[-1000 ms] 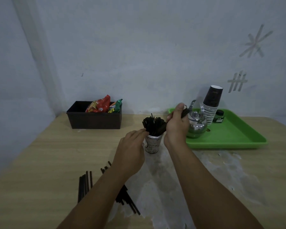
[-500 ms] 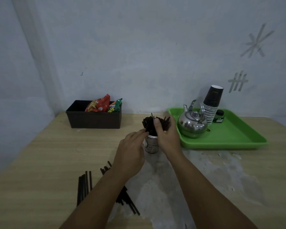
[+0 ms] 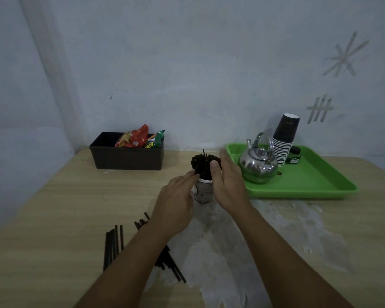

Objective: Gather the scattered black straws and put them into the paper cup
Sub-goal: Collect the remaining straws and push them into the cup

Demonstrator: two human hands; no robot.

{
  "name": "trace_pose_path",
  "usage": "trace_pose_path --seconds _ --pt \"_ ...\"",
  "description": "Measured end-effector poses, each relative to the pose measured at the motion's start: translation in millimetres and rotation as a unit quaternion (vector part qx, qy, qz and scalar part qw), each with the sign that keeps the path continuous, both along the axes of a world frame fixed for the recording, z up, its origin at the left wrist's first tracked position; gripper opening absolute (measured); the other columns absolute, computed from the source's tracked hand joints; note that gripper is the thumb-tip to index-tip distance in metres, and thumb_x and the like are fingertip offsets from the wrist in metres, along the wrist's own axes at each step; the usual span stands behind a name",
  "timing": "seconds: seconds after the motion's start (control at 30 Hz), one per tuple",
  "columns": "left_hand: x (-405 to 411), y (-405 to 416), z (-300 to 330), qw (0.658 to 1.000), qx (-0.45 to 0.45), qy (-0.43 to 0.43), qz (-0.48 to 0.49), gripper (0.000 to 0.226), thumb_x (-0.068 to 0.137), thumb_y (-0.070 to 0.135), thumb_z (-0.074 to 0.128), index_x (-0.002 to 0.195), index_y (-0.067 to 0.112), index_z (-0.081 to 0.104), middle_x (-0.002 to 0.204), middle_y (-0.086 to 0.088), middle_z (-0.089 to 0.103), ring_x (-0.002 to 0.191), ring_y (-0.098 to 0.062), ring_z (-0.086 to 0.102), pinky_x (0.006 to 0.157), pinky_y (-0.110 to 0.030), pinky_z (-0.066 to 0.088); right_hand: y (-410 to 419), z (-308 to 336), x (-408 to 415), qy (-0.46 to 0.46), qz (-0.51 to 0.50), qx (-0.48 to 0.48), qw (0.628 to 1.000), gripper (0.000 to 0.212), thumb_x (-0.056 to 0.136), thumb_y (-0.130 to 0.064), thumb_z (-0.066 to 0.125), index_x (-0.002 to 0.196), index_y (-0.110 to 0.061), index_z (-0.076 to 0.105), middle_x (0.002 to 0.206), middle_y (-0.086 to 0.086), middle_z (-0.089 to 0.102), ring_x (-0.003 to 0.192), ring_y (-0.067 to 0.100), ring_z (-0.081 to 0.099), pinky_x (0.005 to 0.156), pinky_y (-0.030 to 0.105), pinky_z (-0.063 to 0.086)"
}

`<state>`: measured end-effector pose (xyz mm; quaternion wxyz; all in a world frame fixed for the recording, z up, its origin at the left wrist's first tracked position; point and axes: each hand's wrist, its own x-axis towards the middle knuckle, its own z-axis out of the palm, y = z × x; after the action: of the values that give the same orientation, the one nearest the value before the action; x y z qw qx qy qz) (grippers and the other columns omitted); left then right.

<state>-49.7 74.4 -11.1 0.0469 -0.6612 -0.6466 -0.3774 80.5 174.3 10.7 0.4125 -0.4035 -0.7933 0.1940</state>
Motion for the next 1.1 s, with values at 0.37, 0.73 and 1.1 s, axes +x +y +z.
trace_pose_path --seconds 0.37,0.73,1.1 --pt "-26 -69 0 0.994 -0.061 -0.032 0.081 0.032 0.093 0.031 0.052 0.123 0.025 0.058 0.127 0.007 0.059 0.118 -0.011 0.049 0.097 -0.021 0.032 -85 -10 6 0.001 -0.008 -0.031 0.999 0.029 0.094 -0.039 0.054 0.116 -0.023 0.064 0.105 -0.005 0.059 0.092 0.015 0.060 0.076 0.030 0.048" --pt "-69 -157 -12 0.972 -0.066 -0.055 0.218 0.023 0.089 0.016 0.058 0.111 0.014 0.067 0.110 -0.005 0.068 0.104 -0.024 0.059 0.084 -0.026 0.038 -149 -24 -38 -0.304 0.054 -0.093 0.947 0.050 0.095 -0.058 0.041 0.113 -0.015 0.062 0.113 0.008 0.052 0.101 0.027 0.055 0.075 0.034 0.048" --pt "-58 -159 -31 0.984 -0.078 -0.002 0.163 0.024 0.087 0.024 0.053 0.104 0.015 0.066 0.103 -0.001 0.069 0.111 -0.026 0.055 0.094 -0.040 0.045 -167 -30 -57 -0.311 0.032 -0.034 0.949 0.036 0.097 -0.045 0.050 0.113 -0.016 0.063 0.109 0.005 0.054 0.103 0.024 0.051 0.069 0.030 0.035"
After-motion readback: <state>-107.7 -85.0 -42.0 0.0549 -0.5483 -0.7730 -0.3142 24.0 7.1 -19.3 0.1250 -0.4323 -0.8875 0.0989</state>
